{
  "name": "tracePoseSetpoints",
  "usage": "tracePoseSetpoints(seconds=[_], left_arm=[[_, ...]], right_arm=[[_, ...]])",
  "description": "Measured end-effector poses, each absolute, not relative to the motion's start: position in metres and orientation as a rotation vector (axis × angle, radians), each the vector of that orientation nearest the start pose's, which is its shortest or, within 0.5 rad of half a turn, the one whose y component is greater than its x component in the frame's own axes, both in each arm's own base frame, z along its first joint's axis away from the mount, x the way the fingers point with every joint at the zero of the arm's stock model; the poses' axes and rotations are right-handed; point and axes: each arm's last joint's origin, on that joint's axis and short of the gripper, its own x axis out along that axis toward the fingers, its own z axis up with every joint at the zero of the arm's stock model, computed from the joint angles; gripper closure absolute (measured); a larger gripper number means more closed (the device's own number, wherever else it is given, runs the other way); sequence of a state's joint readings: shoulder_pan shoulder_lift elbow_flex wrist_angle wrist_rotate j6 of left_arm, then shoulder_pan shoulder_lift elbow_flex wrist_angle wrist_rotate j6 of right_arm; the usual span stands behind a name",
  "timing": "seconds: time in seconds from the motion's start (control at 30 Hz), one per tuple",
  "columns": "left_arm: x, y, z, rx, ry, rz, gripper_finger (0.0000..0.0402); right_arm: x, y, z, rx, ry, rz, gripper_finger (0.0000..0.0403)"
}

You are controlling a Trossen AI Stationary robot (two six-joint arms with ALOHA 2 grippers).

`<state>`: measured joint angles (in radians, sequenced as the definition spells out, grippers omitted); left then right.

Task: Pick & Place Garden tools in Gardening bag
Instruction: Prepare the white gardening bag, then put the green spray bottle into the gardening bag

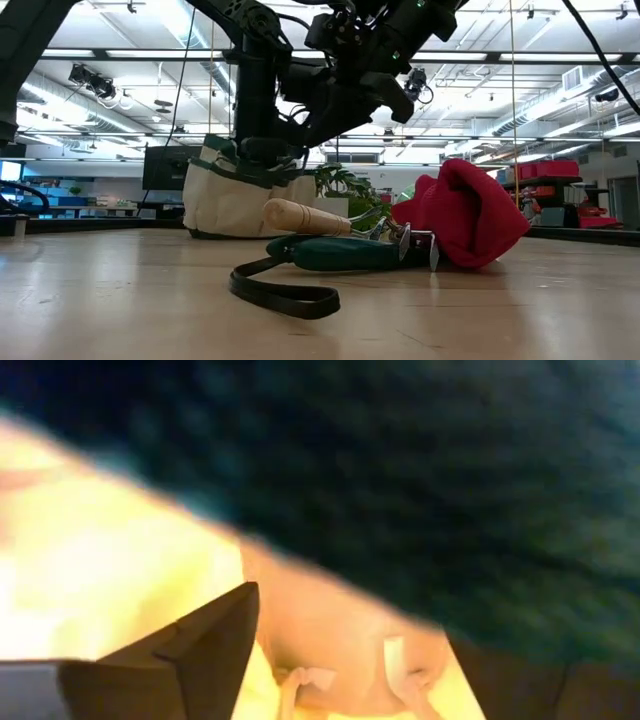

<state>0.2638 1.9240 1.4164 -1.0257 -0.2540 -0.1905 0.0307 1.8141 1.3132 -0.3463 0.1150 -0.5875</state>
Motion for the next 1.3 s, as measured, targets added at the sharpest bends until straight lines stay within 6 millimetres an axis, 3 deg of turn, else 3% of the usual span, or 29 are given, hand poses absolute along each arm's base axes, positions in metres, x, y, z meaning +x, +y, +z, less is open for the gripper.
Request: tracePoseSetpoints(seconds=[0.2, 0.63, 0.87, 1.0, 1.3], left_arm=[[0.341, 0.100, 0.189, -0.140, 1.537, 0.564, 0.0049], [0.348, 0.102, 0.213, -0.125, 1.527, 0.524, 0.0046], [0.349, 0.101, 0.223, -0.163, 1.531, 0.481, 0.0046], [0.350, 0.101, 0.234, -0.166, 1.531, 0.484, 0.0046], [0.356, 0.103, 0.270, -0.168, 1.464, 0.509, 0.0046]], right_arm=[[0.391, 0.009, 0.222, -0.613, 0.846, 0.172, 0.0403], [0.391, 0.008, 0.223, -0.613, 0.847, 0.161, 0.0403], [0.383, 0.008, 0.242, -0.602, 0.808, 0.145, 0.0403], [0.378, 0.008, 0.252, -0.568, 0.786, 0.133, 0.0403], [0.375, 0.008, 0.249, -0.532, 0.840, 0.131, 0.0401]])
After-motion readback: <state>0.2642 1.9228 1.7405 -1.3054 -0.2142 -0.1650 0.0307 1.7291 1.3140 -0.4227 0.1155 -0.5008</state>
